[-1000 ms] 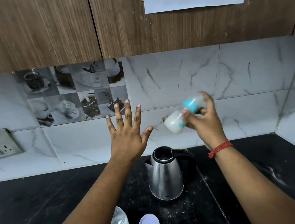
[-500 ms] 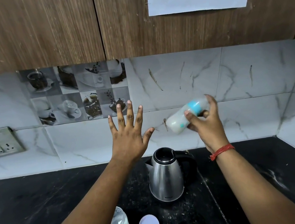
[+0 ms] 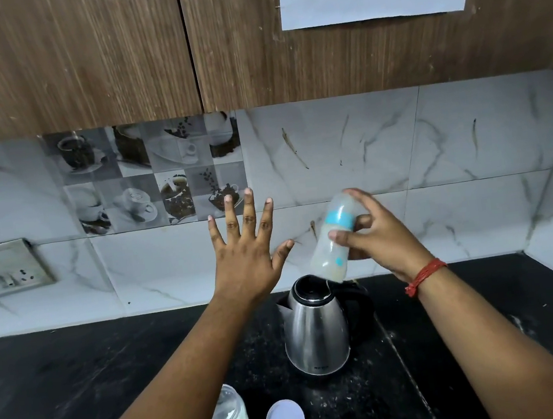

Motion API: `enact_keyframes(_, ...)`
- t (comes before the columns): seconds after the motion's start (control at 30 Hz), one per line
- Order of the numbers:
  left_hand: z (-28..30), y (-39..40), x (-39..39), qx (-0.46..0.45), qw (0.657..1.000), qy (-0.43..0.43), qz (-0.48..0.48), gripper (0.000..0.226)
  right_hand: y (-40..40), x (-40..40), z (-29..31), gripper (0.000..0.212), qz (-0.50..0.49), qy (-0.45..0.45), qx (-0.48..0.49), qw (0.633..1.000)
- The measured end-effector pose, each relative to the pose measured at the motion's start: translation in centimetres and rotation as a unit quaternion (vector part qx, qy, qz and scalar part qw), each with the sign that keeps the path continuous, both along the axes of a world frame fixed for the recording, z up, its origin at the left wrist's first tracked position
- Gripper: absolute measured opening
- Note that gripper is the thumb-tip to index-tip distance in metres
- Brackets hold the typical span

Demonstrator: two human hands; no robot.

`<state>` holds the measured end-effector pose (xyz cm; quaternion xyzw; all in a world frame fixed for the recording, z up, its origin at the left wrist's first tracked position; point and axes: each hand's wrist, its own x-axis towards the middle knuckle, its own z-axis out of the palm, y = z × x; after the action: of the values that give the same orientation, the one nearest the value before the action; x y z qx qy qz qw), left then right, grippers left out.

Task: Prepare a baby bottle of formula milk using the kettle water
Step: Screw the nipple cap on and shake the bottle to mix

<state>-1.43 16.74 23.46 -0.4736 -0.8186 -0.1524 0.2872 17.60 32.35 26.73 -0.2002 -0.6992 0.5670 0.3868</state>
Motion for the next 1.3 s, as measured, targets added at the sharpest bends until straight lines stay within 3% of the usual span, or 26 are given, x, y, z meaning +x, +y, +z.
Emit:
enact_keyframes(0.03, 0.0, 0.0, 0.0, 0.0, 1.0, -0.001, -0.001, 0.078, -0.2, -0.1, -0.1, 0.075, -0.009, -0.005, 0.01, 1.0)
enact_keyframes(0.13, 0.3, 0.2, 0.0, 0.01, 1.0, -0.013, 0.002, 0.078, 0.3, 0.1, -0.4, 0.074, -0.09, 0.096, -0.033, 0.991)
enact_keyframes(0.23, 0.4, 0.1, 0.1, 0.002, 1.0, -0.005, -0.002, 0.078, 0.0, 0.0, -0.1, 0.076, -0.015, 0.004, 0.004, 1.0)
enact_keyframes(0.27, 0.4, 0.1, 0.0, 0.003, 1.0, -0.004, -0.002, 0.078, -0.2, -0.1, 0.0, 0.076, -0.032, 0.007, 0.015, 0.999)
enact_keyframes(0.37, 0.6, 0.1, 0.0, 0.008, 1.0, -0.014, 0.005, 0.079, 0.5, 0.7, 0.4, 0.077, -0.113, 0.115, -0.023, 0.987)
enact_keyframes(0.47, 0.6, 0.1, 0.3, 0.002, 1.0, -0.007, 0.002, 0.078, 0.5, 0.9, 0.9, 0.08, -0.012, -0.003, 0.022, 1.0)
enact_keyframes(0.6, 0.7, 0.3, 0.3, 0.008, 1.0, -0.019, 0.009, 0.079, 0.8, 1.0, 0.7, 0.074, -0.082, 0.087, -0.018, 0.993)
enact_keyframes(0.7, 0.9, 0.2, 0.5, 0.018, 1.0, -0.016, 0.006, 0.079, 0.2, 0.8, 0.8, 0.077, -0.007, -0.009, 0.022, 1.0)
enact_keyframes(0.8, 0.9, 0.2, 0.3, 0.03, 0.999, -0.024, 0.006, 0.078, 0.4, 0.8, 0.4, 0.075, -0.071, 0.074, -0.015, 0.995)
enact_keyframes(0.93, 0.8, 0.1, 0.3, 0.024, 1.0, -0.016, 0.003, 0.077, -0.2, 0.4, 0.4, 0.075, -0.033, 0.027, 0.024, 0.999)
enact_keyframes(1.03, 0.8, 0.0, 0.1, 0.029, 0.999, -0.02, 0.009, 0.077, 0.2, 0.8, 0.2, 0.075, -0.111, 0.129, -0.009, 0.985)
enact_keyframes(1.13, 0.8, -0.2, 0.1, 0.021, 1.0, -0.012, 0.007, 0.077, 0.1, 0.8, 0.4, 0.08, -0.021, 0.009, 0.035, 0.999)
enact_keyframes(1.23, 0.7, -0.2, -0.1, 0.025, 0.999, -0.018, 0.012, 0.078, 0.2, 1.0, 0.5, 0.076, -0.101, 0.109, -0.013, 0.989)
enact_keyframes(1.3, 0.7, -0.1, 0.0, 0.023, 1.0, -0.017, 0.009, 0.078, 0.5, 1.0, 0.7, 0.078, -0.078, 0.098, -0.015, 0.992)
